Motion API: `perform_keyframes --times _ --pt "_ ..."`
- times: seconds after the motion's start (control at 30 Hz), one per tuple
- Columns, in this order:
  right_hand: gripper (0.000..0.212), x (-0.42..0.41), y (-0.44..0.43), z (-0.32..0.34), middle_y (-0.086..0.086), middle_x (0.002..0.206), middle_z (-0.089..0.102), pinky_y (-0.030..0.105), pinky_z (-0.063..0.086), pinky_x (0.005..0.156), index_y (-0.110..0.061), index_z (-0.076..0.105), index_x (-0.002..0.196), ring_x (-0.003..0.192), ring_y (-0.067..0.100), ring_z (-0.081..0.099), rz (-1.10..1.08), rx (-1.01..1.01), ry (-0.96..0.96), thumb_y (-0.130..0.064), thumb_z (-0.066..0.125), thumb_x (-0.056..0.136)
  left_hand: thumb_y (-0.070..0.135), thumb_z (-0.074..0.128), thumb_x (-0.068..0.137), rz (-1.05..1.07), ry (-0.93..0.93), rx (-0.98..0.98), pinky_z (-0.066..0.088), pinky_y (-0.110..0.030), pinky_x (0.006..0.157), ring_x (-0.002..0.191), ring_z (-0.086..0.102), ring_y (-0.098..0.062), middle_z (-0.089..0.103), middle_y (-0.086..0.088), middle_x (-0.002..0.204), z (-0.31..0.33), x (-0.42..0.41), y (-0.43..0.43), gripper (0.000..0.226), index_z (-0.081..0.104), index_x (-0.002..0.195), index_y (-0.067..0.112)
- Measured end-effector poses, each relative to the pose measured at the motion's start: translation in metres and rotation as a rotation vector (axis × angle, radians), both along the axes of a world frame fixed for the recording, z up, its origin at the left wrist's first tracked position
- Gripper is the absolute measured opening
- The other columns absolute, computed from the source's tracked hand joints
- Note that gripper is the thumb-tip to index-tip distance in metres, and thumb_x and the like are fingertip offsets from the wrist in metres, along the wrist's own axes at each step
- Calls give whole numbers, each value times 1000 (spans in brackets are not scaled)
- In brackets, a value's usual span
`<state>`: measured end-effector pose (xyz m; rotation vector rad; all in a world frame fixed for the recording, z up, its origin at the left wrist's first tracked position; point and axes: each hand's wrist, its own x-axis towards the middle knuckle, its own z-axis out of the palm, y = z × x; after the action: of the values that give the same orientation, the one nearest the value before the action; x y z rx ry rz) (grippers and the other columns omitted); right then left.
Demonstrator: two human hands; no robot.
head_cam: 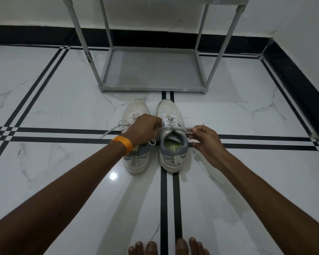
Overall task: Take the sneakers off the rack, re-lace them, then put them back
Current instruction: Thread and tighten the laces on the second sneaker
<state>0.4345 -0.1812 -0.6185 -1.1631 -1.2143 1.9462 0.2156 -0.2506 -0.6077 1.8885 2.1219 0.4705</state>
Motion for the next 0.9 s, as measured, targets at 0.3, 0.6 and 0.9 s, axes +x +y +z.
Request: perform_keyframes --times 0.3,0.6,0.9 --pt "24 -11 3 -2 2 63 45 18 31 40 -12 49 75 53 11 36 -73 -252 157 -4 44 96 16 53 86 115 119 18 41 -36 61 76 60 -40 66 -23 81 1 3 5 17 61 86 2" --pt "13 0 11 6 -6 55 61 22 47 52 -14 68 72 52 6 52 147 489 -445 -20 78 79 13 55 84 261 213 -26 43 -36 67 85 61 -41 65 -25 94 -5 -2 8 19 64 93 0" --pt "29 1 12 -12 0 55 39 21 45 46 -11 43 72 48 12 43 -212 -486 348 -13 46 100 13 53 86 236 282 -43 49 -40 75 89 63 -39 66 -23 98 -12 -3 9 21 63 100 0"
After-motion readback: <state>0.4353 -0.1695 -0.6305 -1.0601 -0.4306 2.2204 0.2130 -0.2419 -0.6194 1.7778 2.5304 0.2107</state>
